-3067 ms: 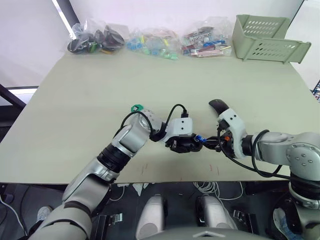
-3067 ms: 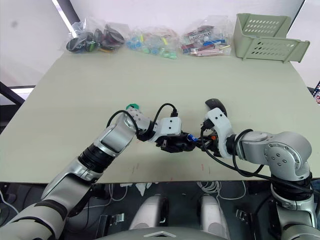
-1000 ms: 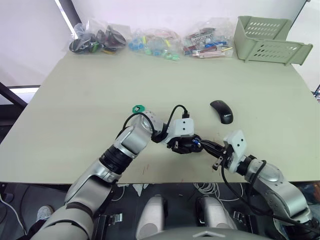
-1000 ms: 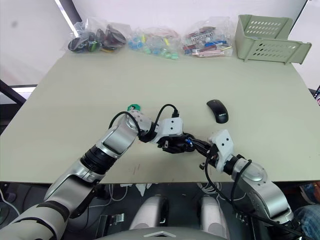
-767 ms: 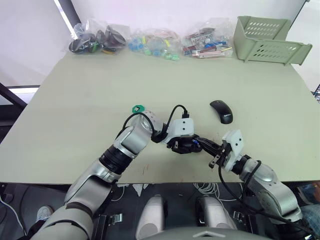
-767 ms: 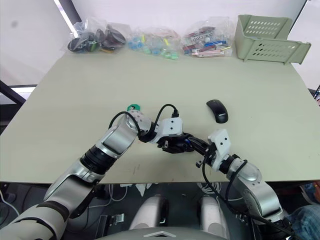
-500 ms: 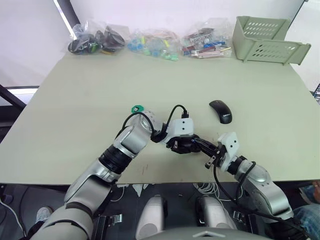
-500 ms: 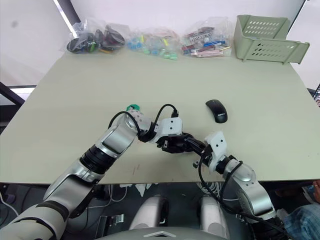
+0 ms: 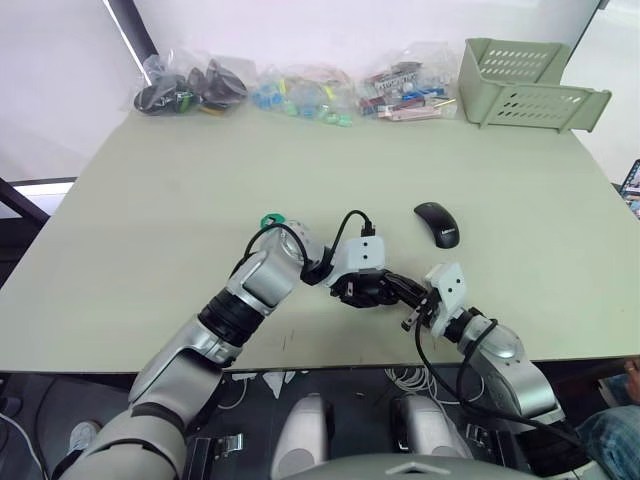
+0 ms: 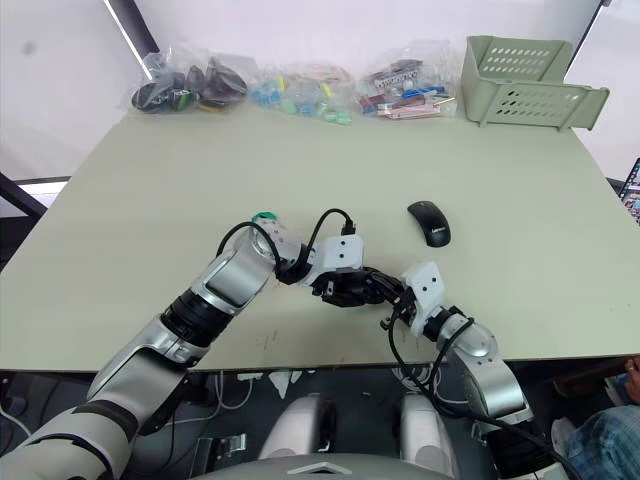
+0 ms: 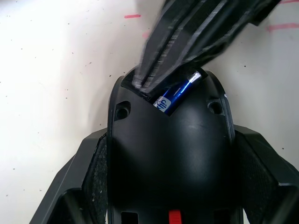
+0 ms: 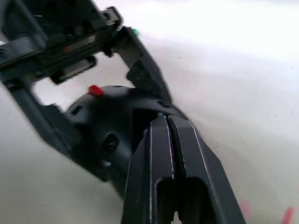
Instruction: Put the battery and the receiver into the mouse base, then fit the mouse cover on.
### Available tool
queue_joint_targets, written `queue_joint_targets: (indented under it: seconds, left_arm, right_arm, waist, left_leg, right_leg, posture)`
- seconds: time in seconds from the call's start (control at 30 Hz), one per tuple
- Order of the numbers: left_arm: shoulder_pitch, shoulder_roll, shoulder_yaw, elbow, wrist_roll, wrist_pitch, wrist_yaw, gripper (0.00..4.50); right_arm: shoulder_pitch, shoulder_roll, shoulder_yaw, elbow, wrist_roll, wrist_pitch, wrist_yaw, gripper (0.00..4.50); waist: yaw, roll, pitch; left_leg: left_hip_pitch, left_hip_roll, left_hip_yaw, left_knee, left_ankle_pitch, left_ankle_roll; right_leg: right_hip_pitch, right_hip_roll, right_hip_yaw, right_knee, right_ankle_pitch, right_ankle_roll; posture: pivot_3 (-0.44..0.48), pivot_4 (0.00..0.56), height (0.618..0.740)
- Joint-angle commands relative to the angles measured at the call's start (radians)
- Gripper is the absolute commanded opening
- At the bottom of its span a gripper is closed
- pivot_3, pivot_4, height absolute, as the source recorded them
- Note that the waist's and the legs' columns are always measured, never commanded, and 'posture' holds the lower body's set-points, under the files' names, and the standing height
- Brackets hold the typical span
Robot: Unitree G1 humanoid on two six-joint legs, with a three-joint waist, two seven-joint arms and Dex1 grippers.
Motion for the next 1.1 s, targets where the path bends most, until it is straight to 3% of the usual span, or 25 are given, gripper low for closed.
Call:
queue_joint_targets:
  seconds: [0.03,0.07,0.23,0.33,0.43,0.47,0.53,0.57,0.67,0.87,0.93,1.0,1.1]
  left_arm:
    - [0.034,-0.001,-0.067,0.03,0.038,0.018,0.006,2.91]
    - [0.034,-0.001,-0.066,0.03,0.038,0.019,0.006,2.91]
    - [0.028,-0.008,-0.06,0.046,0.042,-0.008,0.017,2.91]
    - [0.024,-0.01,-0.06,0.055,0.044,-0.022,0.019,2.91]
    - [0.021,-0.011,-0.059,0.063,0.046,-0.037,0.019,2.91]
    - [0.02,-0.011,-0.058,0.067,0.046,-0.043,0.018,2.91]
    - [0.016,-0.011,-0.053,0.074,0.046,-0.054,0.021,2.91]
    - [0.014,-0.01,-0.05,0.076,0.045,-0.056,0.02,2.91]
    - [0.012,-0.011,-0.044,0.08,0.042,-0.064,0.022,2.91]
    - [0.004,-0.013,-0.022,0.103,0.017,-0.1,0.003,2.91]
    - [-0.004,-0.019,-0.015,0.118,0.02,-0.12,0.016,4.08]
    - [-0.008,-0.024,-0.002,0.124,0.015,-0.147,0.028,4.41]
    - [0.002,-0.017,0.056,0.052,-0.042,-0.122,0.018,4.41]
  right_arm:
    - [0.047,-0.009,-0.03,-0.074,0.064,0.049,0.024,0.03]
    - [0.056,-0.011,-0.05,-0.118,0.105,0.068,0.033,0.03]
    - [0.126,-0.234,-0.223,-0.385,0.273,0.165,0.166,0.03]
    - [0.216,-0.354,-0.326,-0.457,0.333,0.166,0.261,1.33]
    - [0.303,-0.425,-0.417,-0.492,0.377,0.16,0.326,3.0]
    - [0.318,-0.436,-0.438,-0.497,0.389,0.162,0.334,3.09]
    - [0.39,-0.479,-0.522,-0.515,0.404,0.167,0.379,4.13]
    - [0.425,-0.497,-0.565,-0.522,0.41,0.167,0.4,4.44]
    - [0.485,-0.518,-0.661,-0.538,0.445,0.18,0.424,4.47]
    - [0.5,-0.53,-0.715,-0.535,0.451,0.189,0.436,4.47]
    - [0.487,-0.529,-0.709,-0.532,0.444,0.19,0.431,4.5]
    - [0.476,-0.525,-0.698,-0.529,0.437,0.188,0.426,4.5]
    - [0.445,-0.52,-0.676,-0.519,0.421,0.183,0.416,4.5]
  waist:
    - [0.002,0.0,0.0]
    - [0.003,0.0,0.0]
    - [0.004,0.003,0.002]
    - [0.01,0.002,0.002]
    - [0.014,0.002,0.002]
    - [0.014,0.002,0.002]
    - [0.016,0.002,0.002]
    - [0.018,0.002,0.003]
    - [0.024,-0.001,0.005]
    - [0.024,-0.001,0.005]
    - [0.024,-0.001,0.005]
    - [0.024,-0.001,0.005]
    - [0.024,-0.001,0.006]
  left_leg:
    - [0.0,0.0,0.0,0.0,0.0,0.0]
    - [-0.001,0.0,0.0,-0.001,0.0,0.0]
    - [-0.002,-0.001,0.002,0.0,0.0,0.0]
    - [-0.002,-0.001,0.003,0.0,0.0,0.0]
    - [-0.002,-0.001,0.002,-0.001,0.0,0.0]
    - [-0.002,-0.001,0.002,-0.001,0.0,0.0]
    - [-0.002,-0.001,0.003,0.0,0.0,0.0]
    - [-0.002,-0.001,0.002,0.0,0.0,0.0]
    - [-0.002,0.0,0.003,0.0,0.0,0.0]
    - [-0.002,0.0,0.002,0.0,0.0,0.0]
    - [-0.002,0.0,0.003,0.0,0.0,0.0]
    - [-0.002,0.0,0.003,0.0,0.0,0.0]
    - [-0.003,0.0,0.003,0.0,0.0,0.0]
  right_leg:
    - [0.0,0.0,0.0,0.0,0.0,0.0]
    - [0.0,0.0,0.0,0.0,0.0,0.0]
    - [-0.001,-0.004,0.004,-0.001,0.0,0.001]
    - [0.0,-0.003,0.003,-0.001,0.0,0.001]
    - [-0.001,-0.001,0.002,-0.002,0.0,0.001]
    - [-0.001,-0.001,0.002,-0.002,0.0,0.001]
    - [-0.001,-0.002,0.003,-0.001,0.0,0.001]
    - [-0.001,-0.002,0.003,-0.001,0.0,0.001]
    - [-0.001,-0.003,0.002,-0.002,0.0,0.001]
    - [-0.001,-0.003,0.002,-0.002,0.0,0.001]
    - [-0.001,-0.003,0.002,-0.002,0.0,0.001]
    - [-0.001,-0.003,0.002,-0.002,0.0,0.001]
    - [-0.002,-0.003,0.002,-0.002,0.0,0.001]
  posture:
    - [0.0,0.15,0.74]
    - [0.0,0.15,0.74]
    - [0.0,0.15,0.74]
    - [0.0,0.15,0.74]
    - [0.0,0.15,0.74]
    - [0.0,0.15,0.74]
    - [0.0,0.15,0.74]
    - [0.0,0.15,0.74]
    - [0.0,0.15,0.74]
    - [0.0,0.15,0.74]
    - [0.0,0.15,0.74]
    - [0.0,0.15,0.74]
    - [0.0,0.15,0.74]
